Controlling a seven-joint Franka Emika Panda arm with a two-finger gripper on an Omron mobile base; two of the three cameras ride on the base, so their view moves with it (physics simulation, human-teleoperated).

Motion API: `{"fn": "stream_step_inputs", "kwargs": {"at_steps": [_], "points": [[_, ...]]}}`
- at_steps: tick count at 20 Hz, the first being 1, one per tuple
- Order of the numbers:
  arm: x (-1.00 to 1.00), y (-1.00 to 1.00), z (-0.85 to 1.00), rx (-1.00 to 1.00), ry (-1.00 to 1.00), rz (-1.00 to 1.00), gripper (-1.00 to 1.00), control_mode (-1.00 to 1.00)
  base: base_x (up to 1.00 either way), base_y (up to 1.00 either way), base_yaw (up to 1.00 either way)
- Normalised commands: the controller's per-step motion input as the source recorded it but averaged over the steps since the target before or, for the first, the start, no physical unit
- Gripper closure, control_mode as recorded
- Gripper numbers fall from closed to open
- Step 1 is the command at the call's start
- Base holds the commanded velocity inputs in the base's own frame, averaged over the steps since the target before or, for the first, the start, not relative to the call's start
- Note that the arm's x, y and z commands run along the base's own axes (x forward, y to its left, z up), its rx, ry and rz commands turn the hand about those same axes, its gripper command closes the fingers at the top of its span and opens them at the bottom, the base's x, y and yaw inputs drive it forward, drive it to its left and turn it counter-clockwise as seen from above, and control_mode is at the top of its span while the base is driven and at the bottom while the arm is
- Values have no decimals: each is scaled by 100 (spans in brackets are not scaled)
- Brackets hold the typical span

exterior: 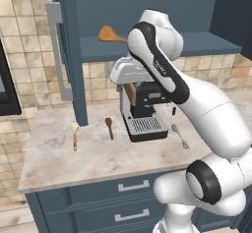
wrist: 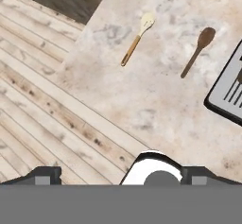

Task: Organize the utensils by type. Pick up the wooden spoons from the counter and place them in the open cabinet. Then pick up the metallic utensils from the counter and place them in the open drawer.

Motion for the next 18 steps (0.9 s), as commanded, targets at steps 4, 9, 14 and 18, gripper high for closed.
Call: {"fn": "stream_step_inputs", "kwargs": {"at_steps": [4,9,14,18], "points": [[0,8,-24,-6,10,0,-100,-100,0,0,0],[0,14,-46,-7,1,0,-100,-100,0,0,0],[0,12,-57,-2,-5,-2,-100,-100,0,0,0],[0,11,-63,-1,-4,-5,-100,-100,0,0,0]]}}
